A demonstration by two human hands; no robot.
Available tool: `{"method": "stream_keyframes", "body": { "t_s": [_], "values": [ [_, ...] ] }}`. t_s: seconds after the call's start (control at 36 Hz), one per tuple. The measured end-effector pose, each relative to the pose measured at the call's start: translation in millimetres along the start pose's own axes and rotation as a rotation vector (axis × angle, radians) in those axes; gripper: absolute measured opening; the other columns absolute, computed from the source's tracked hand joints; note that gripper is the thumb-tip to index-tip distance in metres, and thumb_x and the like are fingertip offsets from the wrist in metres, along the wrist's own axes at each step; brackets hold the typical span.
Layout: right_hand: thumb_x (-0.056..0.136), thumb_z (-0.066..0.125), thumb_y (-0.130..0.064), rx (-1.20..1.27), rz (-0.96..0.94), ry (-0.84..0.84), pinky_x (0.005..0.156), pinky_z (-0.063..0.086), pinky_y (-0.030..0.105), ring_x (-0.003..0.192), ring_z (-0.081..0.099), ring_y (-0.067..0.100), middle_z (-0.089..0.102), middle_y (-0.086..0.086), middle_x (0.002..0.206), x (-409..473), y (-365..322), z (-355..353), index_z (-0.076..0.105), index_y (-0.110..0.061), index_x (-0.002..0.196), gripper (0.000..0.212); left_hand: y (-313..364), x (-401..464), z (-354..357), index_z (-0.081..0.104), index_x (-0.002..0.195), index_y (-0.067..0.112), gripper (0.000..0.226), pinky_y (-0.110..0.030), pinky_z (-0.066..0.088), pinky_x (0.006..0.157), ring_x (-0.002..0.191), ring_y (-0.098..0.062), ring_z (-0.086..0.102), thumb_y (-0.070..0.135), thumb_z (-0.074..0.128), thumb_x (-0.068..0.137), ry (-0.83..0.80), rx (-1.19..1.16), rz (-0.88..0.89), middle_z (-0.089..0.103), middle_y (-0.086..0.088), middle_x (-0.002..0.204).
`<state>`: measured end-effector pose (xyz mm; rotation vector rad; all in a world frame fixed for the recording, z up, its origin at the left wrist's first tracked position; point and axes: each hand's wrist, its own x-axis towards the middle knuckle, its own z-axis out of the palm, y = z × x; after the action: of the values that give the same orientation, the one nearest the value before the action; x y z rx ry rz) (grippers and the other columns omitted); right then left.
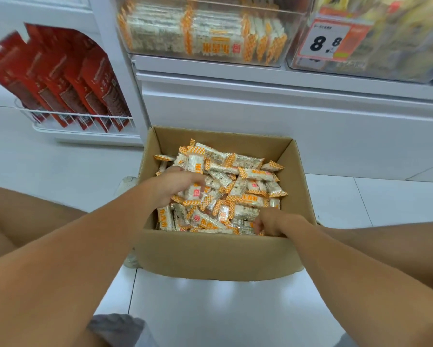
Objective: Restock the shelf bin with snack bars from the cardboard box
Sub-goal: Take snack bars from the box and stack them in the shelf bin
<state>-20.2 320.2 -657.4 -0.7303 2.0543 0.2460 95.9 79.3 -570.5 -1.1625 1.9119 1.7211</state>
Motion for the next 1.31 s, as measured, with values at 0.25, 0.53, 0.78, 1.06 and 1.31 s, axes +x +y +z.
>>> {"method": "stream_keyframes", "body": {
  "t_s": [0.25,0.53,0.78,1.06,1.31],
  "values": [
    [0.088,0.070,-0.016,0.964,-0.411,0.063,0.070,0.059,0.025,0.075,0.066,0.015,0.071,0.007,0.084,-69.0,-19.6,-133.3,0.068,-0.008,0.100,0.015,21.5,-9.0,1.5,0.026,0.156,0.032,0.122,-0.059,0.031,0.114,0.141,-0.031,0.042,0.080,0.078,0.057,-0.066,-0.132,0.033,0.032,-0.004,0.162],
    [0.084,0.068,-0.008,1.154,-0.630,0.110,0.080,0.060,0.023,0.087,0.074,0.017,0.070,0.007,0.088,-174.7,-53.5,-261.9,0.059,-0.005,0.102,0.021,162.4,-90.2,-24.4,0.070,0.108,0.022,0.070,-0.026,0.052,0.056,0.073,-0.013,0.064,0.061,0.086,0.053,-0.284,-0.037,0.366,0.071,0.004,0.083],
    [0.075,0.082,-0.008,0.687,-0.835,0.441,0.086,0.056,0.024,0.123,0.057,0.008,0.056,-0.009,0.139,-210.8,-62.1,-304.5,0.056,-0.039,0.137,0.074,227.7,-116.9,-59.8,0.053,0.115,0.019,0.072,-0.036,0.059,0.075,0.093,-0.020,0.070,0.029,0.086,0.051,-0.124,0.374,0.527,0.068,-0.008,0.108],
    [0.060,0.084,-0.005,0.953,-0.971,0.505,0.081,0.059,0.035,0.090,0.069,0.025,0.069,0.017,0.107,-162.2,-87.7,-345.5,0.072,-0.018,0.111,0.054,267.1,-100.3,-121.1,0.068,0.090,0.018,0.056,-0.032,0.049,0.080,0.094,-0.022,0.065,0.072,0.069,0.073,0.317,0.346,0.709,0.068,0.007,0.099],
    [0.071,0.091,-0.020,0.869,-0.650,0.913,0.061,0.053,0.021,0.080,0.068,0.016,0.069,0.004,0.093,-71.8,-153.8,-410.5,0.071,-0.027,0.110,0.044,231.2,-41.4,-161.7,0.067,0.092,0.014,0.039,-0.035,0.050,0.075,0.092,-0.035,0.065,0.043,0.042,0.096,0.809,1.043,0.786,0.068,-0.011,0.094]
  ]
}}
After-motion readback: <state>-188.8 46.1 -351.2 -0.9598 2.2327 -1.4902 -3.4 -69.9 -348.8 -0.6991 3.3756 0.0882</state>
